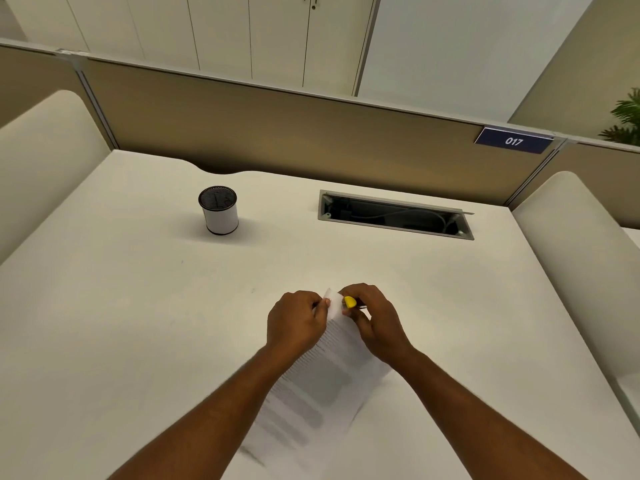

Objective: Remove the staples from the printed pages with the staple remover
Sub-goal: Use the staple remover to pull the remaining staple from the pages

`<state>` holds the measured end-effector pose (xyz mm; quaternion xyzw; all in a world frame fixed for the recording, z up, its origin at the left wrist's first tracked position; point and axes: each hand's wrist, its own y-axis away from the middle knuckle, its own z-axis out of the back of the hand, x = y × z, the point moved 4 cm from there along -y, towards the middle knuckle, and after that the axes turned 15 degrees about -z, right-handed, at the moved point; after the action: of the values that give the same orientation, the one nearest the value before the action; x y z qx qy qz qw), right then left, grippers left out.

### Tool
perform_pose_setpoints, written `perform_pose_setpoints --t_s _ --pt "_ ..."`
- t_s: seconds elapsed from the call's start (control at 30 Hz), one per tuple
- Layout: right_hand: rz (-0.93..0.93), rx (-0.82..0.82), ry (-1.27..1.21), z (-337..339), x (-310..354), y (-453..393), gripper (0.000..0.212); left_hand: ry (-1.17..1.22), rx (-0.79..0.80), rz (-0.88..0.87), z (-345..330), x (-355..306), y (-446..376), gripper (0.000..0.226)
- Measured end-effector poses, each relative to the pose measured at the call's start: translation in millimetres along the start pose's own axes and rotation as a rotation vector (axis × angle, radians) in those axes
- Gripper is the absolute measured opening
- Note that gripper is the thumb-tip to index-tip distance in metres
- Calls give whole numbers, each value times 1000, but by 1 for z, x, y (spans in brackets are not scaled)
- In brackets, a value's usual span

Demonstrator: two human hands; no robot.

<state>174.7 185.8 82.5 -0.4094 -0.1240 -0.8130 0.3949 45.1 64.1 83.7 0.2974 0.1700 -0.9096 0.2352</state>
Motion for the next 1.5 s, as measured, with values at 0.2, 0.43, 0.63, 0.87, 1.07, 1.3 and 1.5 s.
perform_pose_setpoints --t_s 0.2,0.43,0.63,0.87,1.07,1.3,1.5 --pt "-148 77 -76 5 -14 2 10 163 22 -24 2 9 -1 32" --pt "-200 50 -7 7 -22 4 14 337 -51 12 3 9 4 24" --pt "-338 -168 -115 21 -27 4 14 496 -40 62 4 9 5 13" --pt "-294 -131 -235 38 8 -12 53 497 -15 73 -5 10 5 13" --pt "-298 154 -83 16 8 -20 21 456 -29 24 -8 7 2 13" --pt "-349 190 -70 11 8 -22 20 454 -54 25 -4 10 4 18" --pt "-354 245 -182 9 10 -20 26 416 -62 1 -1 8 2 19"
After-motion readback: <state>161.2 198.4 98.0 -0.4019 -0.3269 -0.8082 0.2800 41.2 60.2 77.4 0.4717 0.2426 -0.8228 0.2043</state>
